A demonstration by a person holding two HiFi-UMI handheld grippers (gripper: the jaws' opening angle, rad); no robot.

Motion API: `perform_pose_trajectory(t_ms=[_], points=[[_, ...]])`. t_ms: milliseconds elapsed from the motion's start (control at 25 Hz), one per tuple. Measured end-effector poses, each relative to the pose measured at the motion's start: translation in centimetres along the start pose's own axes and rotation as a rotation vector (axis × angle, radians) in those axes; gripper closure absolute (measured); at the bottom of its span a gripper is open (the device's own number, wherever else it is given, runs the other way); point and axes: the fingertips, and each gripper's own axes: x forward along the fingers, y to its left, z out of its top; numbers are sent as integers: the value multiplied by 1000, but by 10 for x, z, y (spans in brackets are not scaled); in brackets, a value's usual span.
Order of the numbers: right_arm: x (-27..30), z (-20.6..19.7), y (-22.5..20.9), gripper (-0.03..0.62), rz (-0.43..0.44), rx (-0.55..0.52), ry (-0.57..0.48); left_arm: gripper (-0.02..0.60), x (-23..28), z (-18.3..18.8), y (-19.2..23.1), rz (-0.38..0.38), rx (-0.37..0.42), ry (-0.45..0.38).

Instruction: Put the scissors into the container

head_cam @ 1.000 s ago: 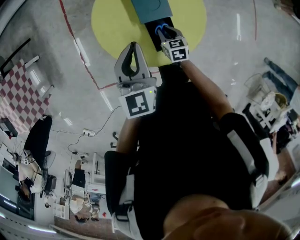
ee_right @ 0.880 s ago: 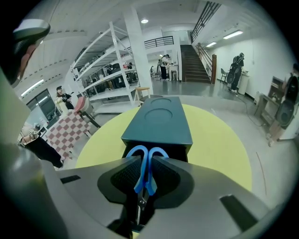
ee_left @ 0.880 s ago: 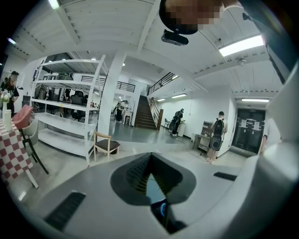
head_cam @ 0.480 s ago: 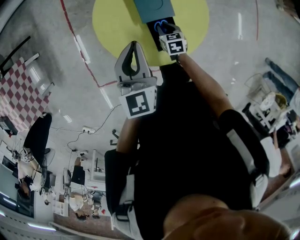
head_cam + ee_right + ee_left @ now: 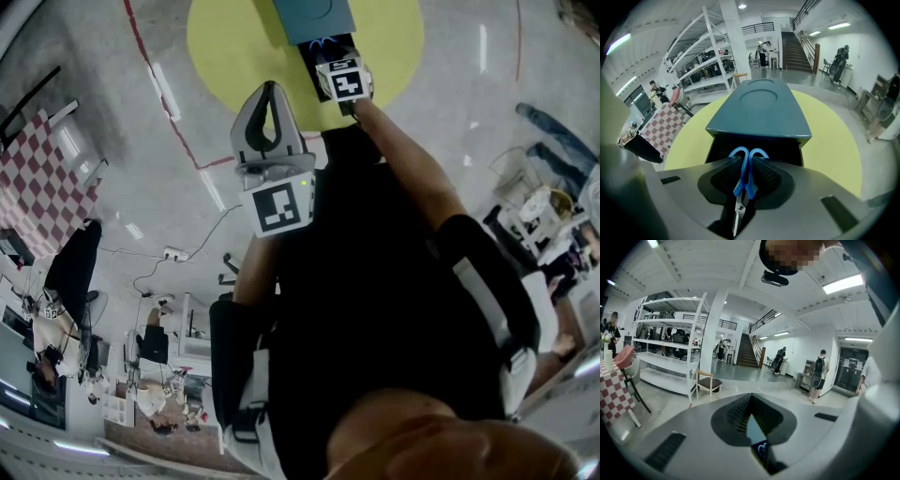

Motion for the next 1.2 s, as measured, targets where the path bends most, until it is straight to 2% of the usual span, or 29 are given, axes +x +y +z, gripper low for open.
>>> perform_pose_trajectory(t_ms=[600,800,960,1200], points=[[0,-1,-1,517,-9,6,30,583,-8,-1,-1,9,-4,-5],[-4,1,4,517,-3,19,4,583,-15,-2,4,8,-3,-15],[-20,6,2,517,-40,9,-36,583,-24,1,3,-1,4,-30],[-45,9,9,519,-48,32,-114,583,-46,3,2,-31,20,-62]])
